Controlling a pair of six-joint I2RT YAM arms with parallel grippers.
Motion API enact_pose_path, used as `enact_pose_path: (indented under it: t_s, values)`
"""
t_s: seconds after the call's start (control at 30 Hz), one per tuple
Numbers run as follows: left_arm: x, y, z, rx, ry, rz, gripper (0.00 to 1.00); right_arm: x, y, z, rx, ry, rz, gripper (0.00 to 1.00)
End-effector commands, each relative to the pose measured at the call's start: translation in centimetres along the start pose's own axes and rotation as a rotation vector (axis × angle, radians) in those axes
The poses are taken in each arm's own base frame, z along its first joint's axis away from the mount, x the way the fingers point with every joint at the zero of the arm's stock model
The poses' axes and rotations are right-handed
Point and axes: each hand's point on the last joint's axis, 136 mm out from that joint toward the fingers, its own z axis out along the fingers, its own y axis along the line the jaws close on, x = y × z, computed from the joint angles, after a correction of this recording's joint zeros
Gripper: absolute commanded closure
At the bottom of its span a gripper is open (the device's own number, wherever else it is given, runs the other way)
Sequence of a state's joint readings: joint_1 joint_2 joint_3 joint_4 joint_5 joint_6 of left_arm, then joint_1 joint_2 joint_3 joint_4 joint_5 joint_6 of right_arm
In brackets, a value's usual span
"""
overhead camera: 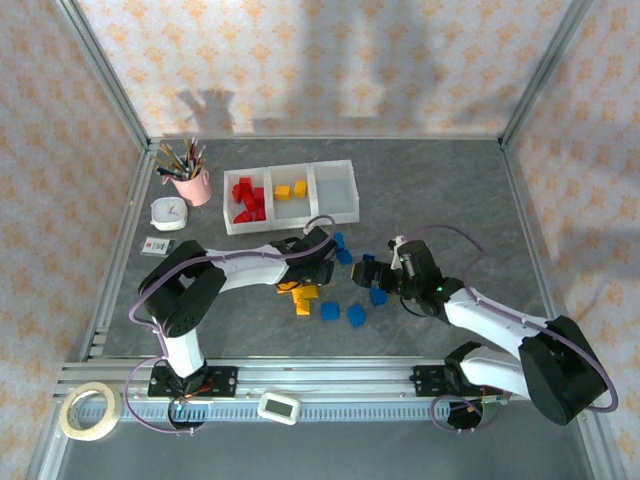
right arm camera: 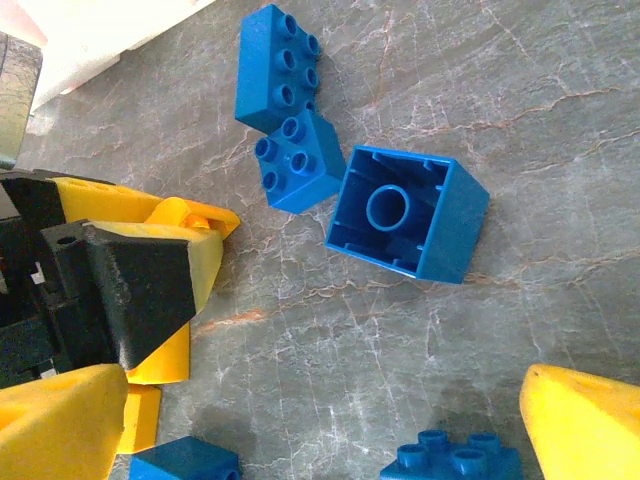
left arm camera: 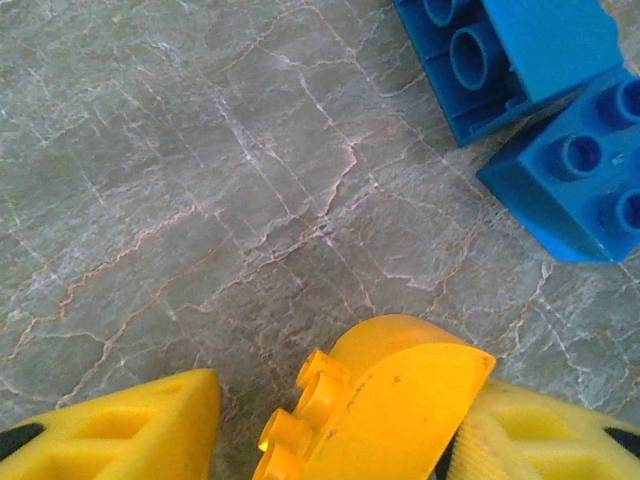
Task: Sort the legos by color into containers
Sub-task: Pick up the lego from the center of the table.
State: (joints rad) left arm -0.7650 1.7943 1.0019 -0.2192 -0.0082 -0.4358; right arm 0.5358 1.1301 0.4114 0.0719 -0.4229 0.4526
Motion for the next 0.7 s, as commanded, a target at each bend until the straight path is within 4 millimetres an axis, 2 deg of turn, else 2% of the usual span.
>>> enact_pose_path:
  t_s: [0.0, 0.3, 0.37, 0.5, 0.67]
  values:
    - [-1.3, -0.3, 0.3, -0.007, -0.036, 0.003, 0.48, -1.0, 0.3, -0.4, -0.004, -0.041, -0.010, 0.00]
    - [-1.3, 0.3, -0.1, -0.024, -0.048, -0.005, 0.69, -1.4, 0.5, -0.4, -0.007, -0.052, -0.011, 0.00]
    - [-1.2, 0.3, -0.3, -0.020, -0.050, -0.013, 0.71, -1.7, 0.8, -0.5, -0.013, -0.056, -0.014, 0.00]
    - [-1.6, 0.4, -1.5, 0.001, -0.076, -0.045, 0.76, -2.6, 1.6, -0.9, -0.027, -0.078, -0.016, 0.00]
    - [-3.7, 1.0, -4.5, 0.043, -0.160, -0.152, 0.79, -3.7, 2.4, -1.2, -0.036, -0.106, -0.012, 0.00]
